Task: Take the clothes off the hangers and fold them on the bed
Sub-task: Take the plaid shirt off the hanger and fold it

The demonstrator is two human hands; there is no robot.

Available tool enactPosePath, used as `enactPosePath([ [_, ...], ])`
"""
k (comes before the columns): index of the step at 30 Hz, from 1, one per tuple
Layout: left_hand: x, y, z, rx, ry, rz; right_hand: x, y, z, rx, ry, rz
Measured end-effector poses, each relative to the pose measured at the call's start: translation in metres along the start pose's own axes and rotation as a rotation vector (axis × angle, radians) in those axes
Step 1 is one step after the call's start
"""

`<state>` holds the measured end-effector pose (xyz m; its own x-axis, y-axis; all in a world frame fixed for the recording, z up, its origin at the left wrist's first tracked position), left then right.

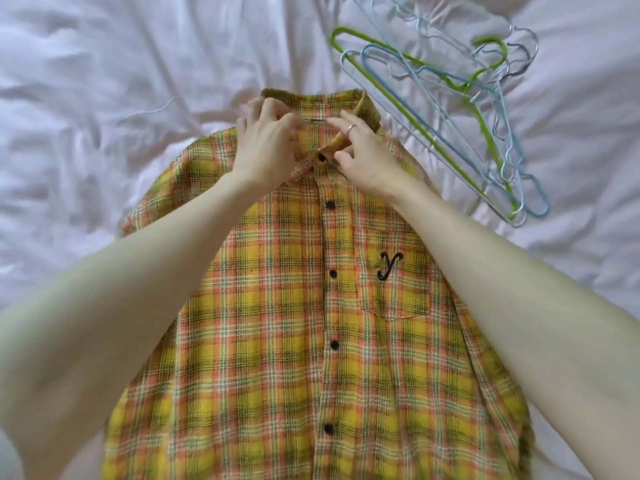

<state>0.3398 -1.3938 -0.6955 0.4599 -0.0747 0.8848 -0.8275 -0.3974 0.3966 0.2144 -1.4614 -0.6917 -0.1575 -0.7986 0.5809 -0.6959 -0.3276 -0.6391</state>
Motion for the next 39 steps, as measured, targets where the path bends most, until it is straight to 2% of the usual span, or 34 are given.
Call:
enactPosePath([
  [2,0.003,-0.003,-0.024,0.070,0.085,-0.066,-0.004,0.003,-0.020,0.001,0.098,0.078],
  [4,-0.001,0.001,-0.059,0.119,0.086,-0.249,-0.014,0.005,-0.050,-0.001,0.196,0.112],
  [6,-0.015,0.007,-0.086,0.193,-0.020,-0.492,-0.031,0.010,-0.076,-0.044,0.212,0.106],
  [8,-0.036,0.017,-0.114,0.286,-0.222,-0.606,-0.051,0.020,-0.106,-0.095,0.201,0.081],
  [10,-0.060,0.029,-0.146,0.347,-0.432,-0.619,-0.073,0.032,-0.141,-0.139,0.192,0.082],
  [11,-0.068,0.033,-0.158,0.375,-0.486,-0.616,-0.080,0.039,-0.153,-0.167,0.184,0.090],
  [18,-0.109,0.062,-0.249,0.439,-0.604,-0.349,-0.128,0.090,-0.267,-0.390,0.191,0.149],
  [21,-0.113,0.073,-0.265,0.462,-0.592,-0.354,-0.128,0.105,-0.299,-0.436,0.258,0.124],
  [22,-0.112,0.077,-0.271,0.471,-0.533,-0.397,-0.126,0.110,-0.309,-0.449,0.280,0.105],
  [25,-0.103,0.082,-0.295,0.478,-0.218,-0.586,-0.118,0.129,-0.333,-0.486,0.322,0.052],
  [27,-0.105,0.083,-0.318,0.484,-0.125,-0.661,-0.114,0.138,-0.347,-0.481,0.350,0.024],
  [32,-0.134,0.082,-0.369,0.571,-0.299,-0.648,-0.120,0.156,-0.371,-0.524,0.302,0.002],
  [37,-0.140,0.083,-0.395,0.565,-0.294,-0.574,-0.124,0.175,-0.393,-0.691,0.353,0.098],
  [39,-0.142,0.085,-0.401,0.582,-0.353,-0.589,-0.128,0.185,-0.398,-0.718,0.312,0.109],
])
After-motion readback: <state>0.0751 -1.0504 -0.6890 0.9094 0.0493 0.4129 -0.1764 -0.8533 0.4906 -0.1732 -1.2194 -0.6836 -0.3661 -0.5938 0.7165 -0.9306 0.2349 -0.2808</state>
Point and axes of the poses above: each hand's wrist, its own z-axis towards the middle knuckle, its own x-axis out of the back of the hand, y = z × x, the point moved 5 cm from there along z, towards the middle knuckle, and after that the axes turned 10 degrees about -y, right-handed, at the moved point
